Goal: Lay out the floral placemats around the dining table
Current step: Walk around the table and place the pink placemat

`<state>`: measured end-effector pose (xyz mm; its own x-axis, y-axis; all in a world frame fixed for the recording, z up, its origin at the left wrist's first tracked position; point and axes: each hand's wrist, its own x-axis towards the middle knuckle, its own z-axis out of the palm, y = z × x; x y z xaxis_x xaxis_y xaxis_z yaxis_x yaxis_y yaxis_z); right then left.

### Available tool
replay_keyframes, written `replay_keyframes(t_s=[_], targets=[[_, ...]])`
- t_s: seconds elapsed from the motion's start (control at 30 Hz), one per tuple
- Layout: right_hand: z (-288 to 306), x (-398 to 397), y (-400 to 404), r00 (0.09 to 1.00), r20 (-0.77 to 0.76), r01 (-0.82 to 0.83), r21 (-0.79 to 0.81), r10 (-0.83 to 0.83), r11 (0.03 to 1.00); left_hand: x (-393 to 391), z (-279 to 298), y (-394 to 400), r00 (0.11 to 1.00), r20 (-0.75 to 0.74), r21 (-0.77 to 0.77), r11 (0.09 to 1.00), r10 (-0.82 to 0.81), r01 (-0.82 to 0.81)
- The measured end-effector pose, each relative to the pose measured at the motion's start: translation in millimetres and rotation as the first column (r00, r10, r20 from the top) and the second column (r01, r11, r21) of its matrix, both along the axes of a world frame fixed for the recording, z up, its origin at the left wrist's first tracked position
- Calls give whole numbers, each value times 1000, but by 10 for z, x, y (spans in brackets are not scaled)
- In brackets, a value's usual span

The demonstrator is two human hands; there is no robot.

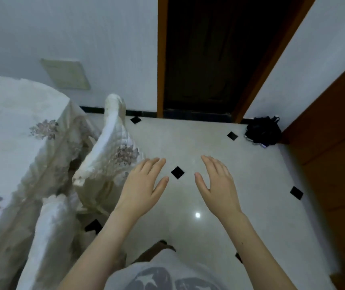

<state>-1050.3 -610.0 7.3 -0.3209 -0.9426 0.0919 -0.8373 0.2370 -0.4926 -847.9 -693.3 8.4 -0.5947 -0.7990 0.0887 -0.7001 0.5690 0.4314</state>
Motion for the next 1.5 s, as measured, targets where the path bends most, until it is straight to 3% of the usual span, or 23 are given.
replay_keyframes(t_s=[0.2, 0.43, 0.87, 1.1, 1.5], targets=[[251, -416, -1183, 998, -47, -42, -80, 39, 996, -444, 354, -1185, 995, -90, -95, 994, 53, -62], [125, -1011, -2386, 991, -28, -134, -84, 132, 987, -1033, 123, -2156, 989, -51, -55, 988, 140, -143], [156, -1879, -4891, 862, -27, -506, 9, 506, 863, -1852, 220, -3966, 872, -18, -34, 871, 490, -490], [147, -1454, -6101, 725, -14, -688, -15, 688, 725, -1468, 241, -4718, 738, -16, -47, 737, 674, -674], [65, 267, -8023, 460, -102, -886, 15, 882, 464, -78, 19, -6080, 510, -44, -11, 510, 859, -860]])
